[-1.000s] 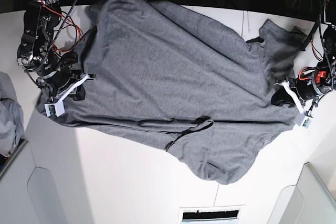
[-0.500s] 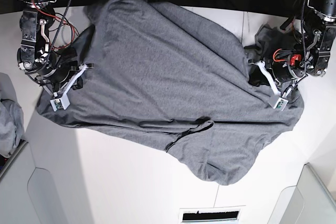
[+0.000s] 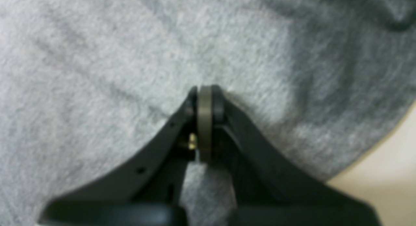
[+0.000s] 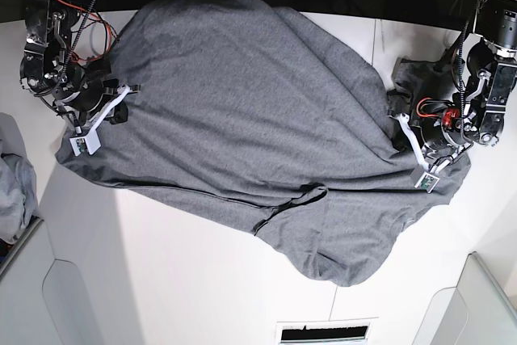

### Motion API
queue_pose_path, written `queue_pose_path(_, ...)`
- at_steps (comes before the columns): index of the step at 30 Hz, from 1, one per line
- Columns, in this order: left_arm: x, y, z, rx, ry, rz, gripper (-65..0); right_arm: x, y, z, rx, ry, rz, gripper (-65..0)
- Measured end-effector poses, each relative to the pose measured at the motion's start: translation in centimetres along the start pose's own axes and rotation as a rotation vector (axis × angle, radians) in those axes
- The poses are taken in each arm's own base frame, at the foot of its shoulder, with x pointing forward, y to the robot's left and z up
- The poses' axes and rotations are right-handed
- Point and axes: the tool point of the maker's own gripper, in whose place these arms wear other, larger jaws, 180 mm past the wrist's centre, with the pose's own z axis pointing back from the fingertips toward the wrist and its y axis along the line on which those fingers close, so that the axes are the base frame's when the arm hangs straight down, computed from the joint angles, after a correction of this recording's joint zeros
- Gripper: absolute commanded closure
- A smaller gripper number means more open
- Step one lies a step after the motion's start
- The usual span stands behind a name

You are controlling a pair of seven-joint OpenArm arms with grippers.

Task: Layout the t-shirt on the table in an organized manner, then fold the t-shirt properly
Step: 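Grasp the shirt with both grippers and drag it to straighten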

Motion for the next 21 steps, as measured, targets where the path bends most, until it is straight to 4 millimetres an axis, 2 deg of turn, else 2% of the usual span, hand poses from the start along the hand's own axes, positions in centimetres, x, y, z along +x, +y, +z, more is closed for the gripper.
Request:
queue_pose_path(3, -0.1, 0.4, 0.0, 0.019, 0.005, -0.026, 0.0, -1.3, 0.8, 0.5, 0.023, -0.002, -0.026, 0.0)
queue_pose_path(6, 0.3, 0.7, 0.1, 0.030, 0.000, -0.029, 0.0, -2.1, 3.4, 1.5, 0.075, -0.036, -0.044, 0.0)
queue_pose_path(9, 1.8, 0.1, -0.4, 0.023, -0.029, -0.026, 0.0, -2.9, 5.5, 2.5, 0.092, -0.033, -0.034, 0.0)
queue_pose_path(11, 3.0, -0.7, -0.8, 0.010, -0.049, -0.024, 0.0, -2.8, 6.2, 3.1, 0.090, -0.027, -0.010, 0.0)
queue_pose_path(13, 3.9, -1.1, -1.0, 0.002, -0.063, -0.019, 0.0, -1.1, 6.7, 3.8, 0.088, -0.077, 0.006, 0.0)
queue_pose_path(16, 5.2, 0.0, -0.5, 0.022, -0.085, 0.001, 0.0, 3.3, 6.6, 4.7, 0.075, -0.192, 0.034, 0.0)
queue_pose_path(19, 6.2, 1.3, 1.2, 0.023, -0.109, 0.004, 0.0, 6.8, 6.3, 4.7, 0.072, -0.260, 0.044, 0.0)
queue_pose_path(21, 7.4, 1.1, 2.2, -0.008, -0.134, -0.014, 0.0, 8.4, 6.3, 4.3, 0.068, -0.284, 0.048, 0.0)
